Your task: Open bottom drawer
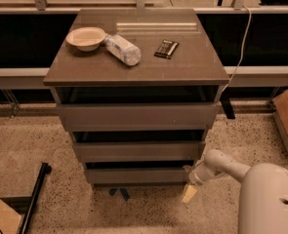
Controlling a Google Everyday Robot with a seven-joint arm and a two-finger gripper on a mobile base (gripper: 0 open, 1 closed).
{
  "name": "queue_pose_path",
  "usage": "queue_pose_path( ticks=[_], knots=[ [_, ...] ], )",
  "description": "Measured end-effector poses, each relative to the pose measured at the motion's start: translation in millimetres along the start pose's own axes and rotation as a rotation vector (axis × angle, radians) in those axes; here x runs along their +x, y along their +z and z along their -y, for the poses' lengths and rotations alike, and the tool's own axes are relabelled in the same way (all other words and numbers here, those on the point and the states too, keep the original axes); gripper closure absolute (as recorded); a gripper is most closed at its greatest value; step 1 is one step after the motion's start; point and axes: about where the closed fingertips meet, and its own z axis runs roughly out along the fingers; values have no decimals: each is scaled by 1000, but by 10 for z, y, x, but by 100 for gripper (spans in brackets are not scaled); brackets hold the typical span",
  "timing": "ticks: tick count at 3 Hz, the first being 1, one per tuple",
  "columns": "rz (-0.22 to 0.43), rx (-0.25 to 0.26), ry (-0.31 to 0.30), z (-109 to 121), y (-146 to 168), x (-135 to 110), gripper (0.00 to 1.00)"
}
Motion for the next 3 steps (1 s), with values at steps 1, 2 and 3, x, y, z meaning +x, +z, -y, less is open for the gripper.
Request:
queue_pose_path(
  ticks=[1, 2, 3],
  knots=[
    [24, 4, 6, 141, 130, 4, 0],
    [68, 27, -5, 365, 239, -87, 0],
    [140, 40, 8, 602, 456, -144, 0]
  ],
)
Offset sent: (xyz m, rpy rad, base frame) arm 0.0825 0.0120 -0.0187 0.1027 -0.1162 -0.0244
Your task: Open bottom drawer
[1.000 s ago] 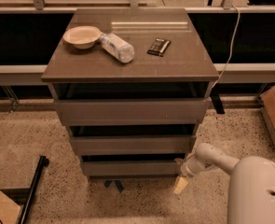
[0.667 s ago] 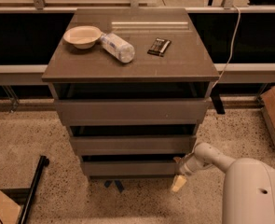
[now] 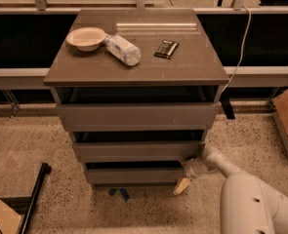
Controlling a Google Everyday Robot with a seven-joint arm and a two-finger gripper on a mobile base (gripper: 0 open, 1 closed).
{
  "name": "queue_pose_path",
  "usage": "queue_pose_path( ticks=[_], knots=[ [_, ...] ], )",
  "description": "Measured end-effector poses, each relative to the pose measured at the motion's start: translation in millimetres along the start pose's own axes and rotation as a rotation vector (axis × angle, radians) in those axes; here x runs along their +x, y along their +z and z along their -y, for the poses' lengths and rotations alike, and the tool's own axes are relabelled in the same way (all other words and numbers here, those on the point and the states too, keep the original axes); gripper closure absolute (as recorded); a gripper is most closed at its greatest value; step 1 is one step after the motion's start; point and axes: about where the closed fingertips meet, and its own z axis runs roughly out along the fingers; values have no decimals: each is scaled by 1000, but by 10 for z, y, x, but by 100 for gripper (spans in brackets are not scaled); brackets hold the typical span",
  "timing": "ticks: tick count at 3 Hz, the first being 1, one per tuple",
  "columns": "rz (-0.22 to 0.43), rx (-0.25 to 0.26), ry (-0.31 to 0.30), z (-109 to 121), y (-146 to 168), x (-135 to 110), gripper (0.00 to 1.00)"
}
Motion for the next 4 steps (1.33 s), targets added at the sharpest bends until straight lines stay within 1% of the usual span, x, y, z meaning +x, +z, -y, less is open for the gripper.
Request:
queue_pose_path(
  ticks=[1, 2, 3, 4],
  knots=[
    [8, 2, 5, -2, 32, 14, 0],
    [9, -5, 17, -45, 77, 49, 27],
    [13, -39, 74, -262, 297, 216, 50],
    [13, -39, 74, -264, 239, 174, 47]
  ],
)
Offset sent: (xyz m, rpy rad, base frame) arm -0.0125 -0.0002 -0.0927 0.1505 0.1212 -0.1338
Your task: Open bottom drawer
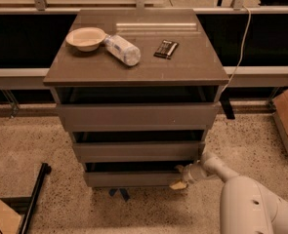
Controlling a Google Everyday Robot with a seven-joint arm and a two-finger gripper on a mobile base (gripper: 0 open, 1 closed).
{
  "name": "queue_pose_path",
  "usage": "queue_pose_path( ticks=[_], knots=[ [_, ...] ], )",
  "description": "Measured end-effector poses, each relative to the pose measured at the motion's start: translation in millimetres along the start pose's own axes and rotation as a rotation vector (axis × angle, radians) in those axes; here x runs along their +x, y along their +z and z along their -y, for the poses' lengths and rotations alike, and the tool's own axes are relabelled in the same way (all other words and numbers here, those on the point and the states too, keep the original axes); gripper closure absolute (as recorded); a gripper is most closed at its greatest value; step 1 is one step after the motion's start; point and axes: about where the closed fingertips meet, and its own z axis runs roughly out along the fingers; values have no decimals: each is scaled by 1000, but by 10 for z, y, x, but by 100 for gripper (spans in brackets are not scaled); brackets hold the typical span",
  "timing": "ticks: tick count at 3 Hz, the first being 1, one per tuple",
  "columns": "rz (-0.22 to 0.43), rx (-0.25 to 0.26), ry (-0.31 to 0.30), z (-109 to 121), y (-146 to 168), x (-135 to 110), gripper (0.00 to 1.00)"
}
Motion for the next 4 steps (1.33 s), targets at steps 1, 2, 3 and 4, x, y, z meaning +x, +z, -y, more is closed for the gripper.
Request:
queue_pose_path(
  ticks=[1, 2, 3, 4],
  knots=[
    [0, 0, 0, -6, -46, -34, 46],
    [0, 0, 0, -10, -78, -58, 78],
    [0, 0, 0, -11, -81, -60, 99],
    [0, -1, 0, -15, -96, -73, 100]
  ],
)
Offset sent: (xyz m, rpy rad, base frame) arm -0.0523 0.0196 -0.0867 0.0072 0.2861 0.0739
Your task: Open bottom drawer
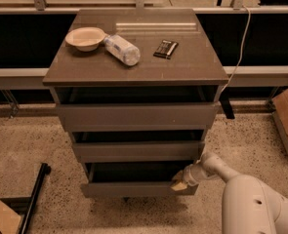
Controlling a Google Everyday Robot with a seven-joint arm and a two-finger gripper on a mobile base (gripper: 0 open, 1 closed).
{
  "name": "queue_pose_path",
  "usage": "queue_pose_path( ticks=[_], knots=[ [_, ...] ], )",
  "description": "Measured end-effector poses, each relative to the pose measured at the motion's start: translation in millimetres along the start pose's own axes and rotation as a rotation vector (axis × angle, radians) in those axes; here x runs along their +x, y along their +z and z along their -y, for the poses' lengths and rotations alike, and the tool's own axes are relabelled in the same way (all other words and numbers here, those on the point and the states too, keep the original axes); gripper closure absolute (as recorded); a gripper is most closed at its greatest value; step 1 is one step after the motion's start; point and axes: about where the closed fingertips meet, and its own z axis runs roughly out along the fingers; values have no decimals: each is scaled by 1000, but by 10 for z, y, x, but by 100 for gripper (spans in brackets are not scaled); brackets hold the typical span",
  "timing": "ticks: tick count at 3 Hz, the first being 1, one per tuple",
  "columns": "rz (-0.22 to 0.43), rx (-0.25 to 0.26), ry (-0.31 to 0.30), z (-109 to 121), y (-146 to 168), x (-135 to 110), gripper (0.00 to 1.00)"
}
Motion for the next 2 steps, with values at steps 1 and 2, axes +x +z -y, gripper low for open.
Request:
queue_pose_path(
  ticks=[1, 2],
  knots=[
    [0, -5, 0, -20, 27, 0, 82],
    [0, -5, 0, -23, 31, 0, 57]
  ],
)
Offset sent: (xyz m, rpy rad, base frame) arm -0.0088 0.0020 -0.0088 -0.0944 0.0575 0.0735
